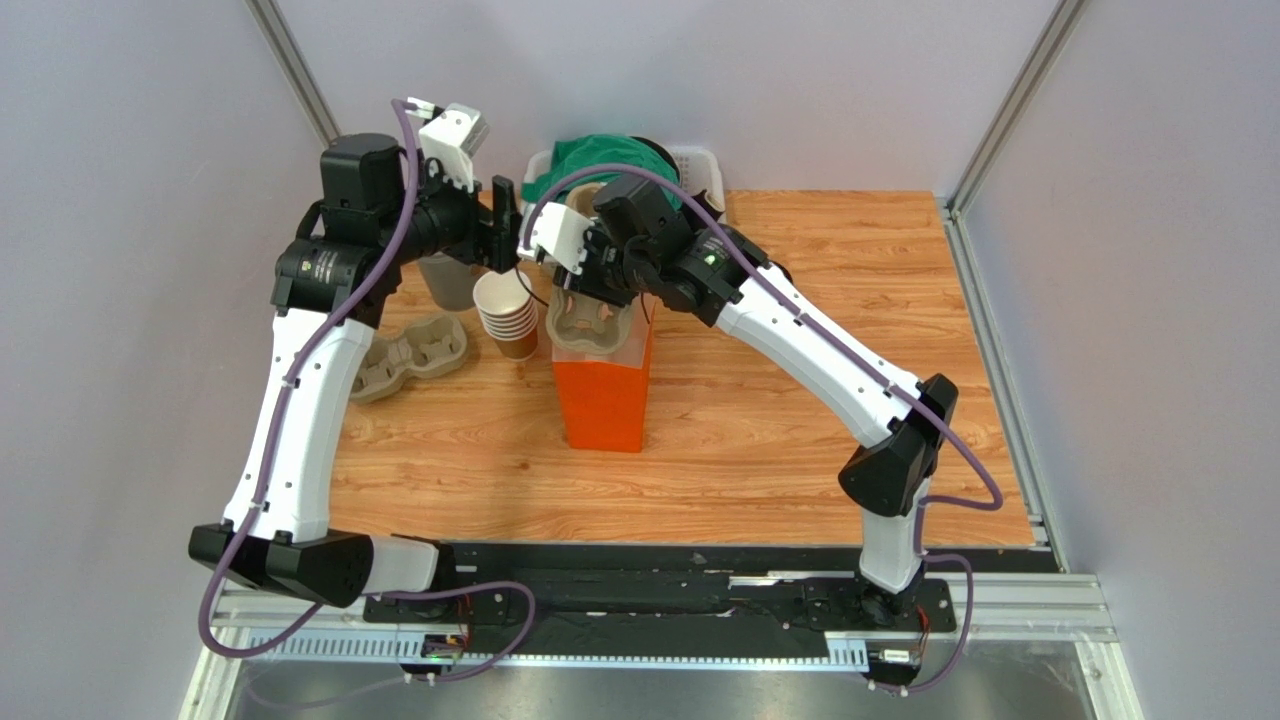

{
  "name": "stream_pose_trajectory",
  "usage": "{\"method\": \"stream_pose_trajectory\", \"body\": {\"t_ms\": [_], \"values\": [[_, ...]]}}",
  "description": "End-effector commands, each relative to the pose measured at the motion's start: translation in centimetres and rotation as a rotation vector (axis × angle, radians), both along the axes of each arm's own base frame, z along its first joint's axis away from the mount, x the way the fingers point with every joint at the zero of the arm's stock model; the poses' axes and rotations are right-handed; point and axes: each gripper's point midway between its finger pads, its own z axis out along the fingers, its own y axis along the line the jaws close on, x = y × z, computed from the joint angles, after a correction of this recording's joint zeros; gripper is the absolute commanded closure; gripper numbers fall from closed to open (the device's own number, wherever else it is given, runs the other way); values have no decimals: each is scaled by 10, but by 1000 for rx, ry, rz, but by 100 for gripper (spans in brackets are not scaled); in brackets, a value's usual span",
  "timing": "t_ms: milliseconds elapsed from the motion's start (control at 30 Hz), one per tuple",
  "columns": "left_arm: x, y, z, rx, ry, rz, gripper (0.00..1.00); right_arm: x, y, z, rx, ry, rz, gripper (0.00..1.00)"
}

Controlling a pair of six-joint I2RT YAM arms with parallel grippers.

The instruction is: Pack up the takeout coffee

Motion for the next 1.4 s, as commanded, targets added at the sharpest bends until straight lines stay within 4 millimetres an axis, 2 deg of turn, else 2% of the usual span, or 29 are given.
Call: {"method": "stream_pose_trajectory", "body": {"t_ms": [0,200,433,767,967,1067,1100,1200,1367], "values": [[-5,-12,2,-46,10,-80,16,7,-4,16,6,-78,-36,62],[-8,-16,-3,-44,25,-111,20,6,-6,12,-5,-72,-39,61],[-11,-16,-9,-21,39,-133,35,1,-9,7,-20,-57,-30,62],[-1,-9,-26,23,66,-102,41,-6,-10,7,11,-20,-3,62],[11,-6,-40,-13,122,-98,53,-7,-13,10,39,3,9,62],[14,-6,-45,-25,143,-103,63,-9,-12,7,41,18,21,62],[15,-4,-45,-26,145,-96,71,-10,-12,7,40,21,24,63],[17,-3,-43,-38,144,-87,81,-14,-11,3,34,37,46,63],[19,-4,-45,-47,153,-89,82,-19,-9,-10,27,94,73,63]]}}
